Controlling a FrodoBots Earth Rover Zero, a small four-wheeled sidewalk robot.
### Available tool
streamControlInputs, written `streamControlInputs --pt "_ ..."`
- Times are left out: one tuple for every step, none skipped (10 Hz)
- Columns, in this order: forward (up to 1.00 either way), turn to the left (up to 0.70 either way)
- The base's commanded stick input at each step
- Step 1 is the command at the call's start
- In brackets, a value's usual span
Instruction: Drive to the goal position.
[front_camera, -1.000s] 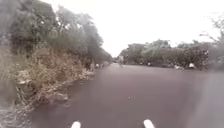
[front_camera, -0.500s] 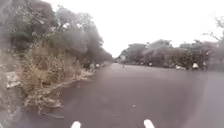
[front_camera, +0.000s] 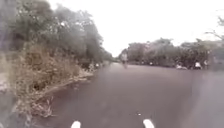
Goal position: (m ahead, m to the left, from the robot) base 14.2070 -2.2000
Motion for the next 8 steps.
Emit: streamControlInputs --pt "0.5 -0.5" --pt "0.5 0.0" --pt "0.5 0.0" --pt "0.5 0.0" --pt "0.5 0.0" --pt "0.5 0.0" --pt "0.5 0.0" --pt "0.5 0.0"
